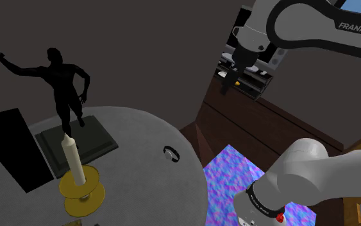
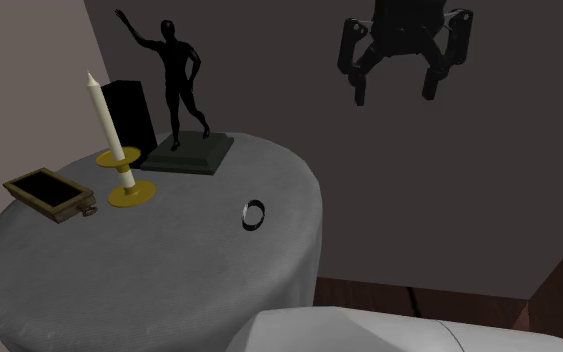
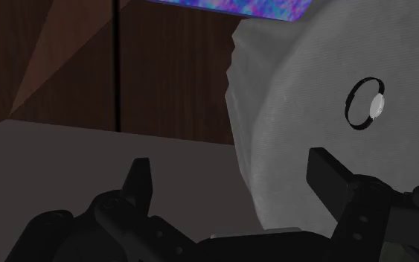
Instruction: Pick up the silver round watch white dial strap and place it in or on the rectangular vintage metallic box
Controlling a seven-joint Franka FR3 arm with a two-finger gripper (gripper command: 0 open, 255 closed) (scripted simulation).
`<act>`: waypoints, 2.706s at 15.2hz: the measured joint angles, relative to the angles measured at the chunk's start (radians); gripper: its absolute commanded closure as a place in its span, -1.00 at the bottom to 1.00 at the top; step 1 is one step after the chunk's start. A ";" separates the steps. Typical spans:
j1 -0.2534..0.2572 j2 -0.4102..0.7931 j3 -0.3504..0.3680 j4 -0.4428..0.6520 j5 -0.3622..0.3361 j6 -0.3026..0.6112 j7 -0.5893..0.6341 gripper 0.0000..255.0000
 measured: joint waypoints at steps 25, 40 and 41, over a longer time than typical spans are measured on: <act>0.170 0.347 0.304 -0.196 0.350 0.512 0.421 -1.00; 0.174 0.417 0.324 -0.234 0.361 0.622 0.422 1.00; 0.174 0.417 0.324 -0.234 0.361 0.622 0.422 1.00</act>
